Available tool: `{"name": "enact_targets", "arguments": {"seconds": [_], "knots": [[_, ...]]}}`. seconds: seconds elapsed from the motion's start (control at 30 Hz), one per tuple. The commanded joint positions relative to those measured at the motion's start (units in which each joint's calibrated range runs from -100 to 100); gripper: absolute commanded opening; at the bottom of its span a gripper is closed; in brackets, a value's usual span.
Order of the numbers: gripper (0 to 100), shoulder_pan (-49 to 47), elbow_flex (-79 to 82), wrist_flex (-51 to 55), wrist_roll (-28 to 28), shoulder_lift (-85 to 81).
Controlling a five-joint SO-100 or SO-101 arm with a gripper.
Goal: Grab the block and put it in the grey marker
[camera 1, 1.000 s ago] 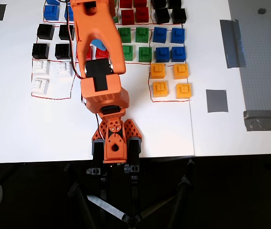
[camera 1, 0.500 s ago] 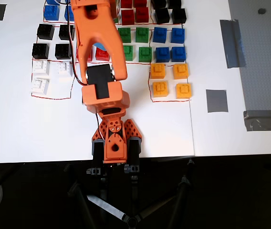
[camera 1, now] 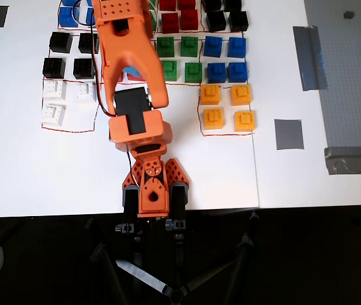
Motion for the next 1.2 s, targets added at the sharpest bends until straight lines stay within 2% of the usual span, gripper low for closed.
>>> {"name": "enact_targets", "arguments": {"seconds": [0.0, 0.6, 1.17], "knots": [[31, -0.63, -1.71, -2.55, -1.12, -8.04], [31, -1.79, 1.02, -8.42, -2.49, -2.95], [31, -0.3, 2.83, -9.81, -3.17, 1.55]]}}
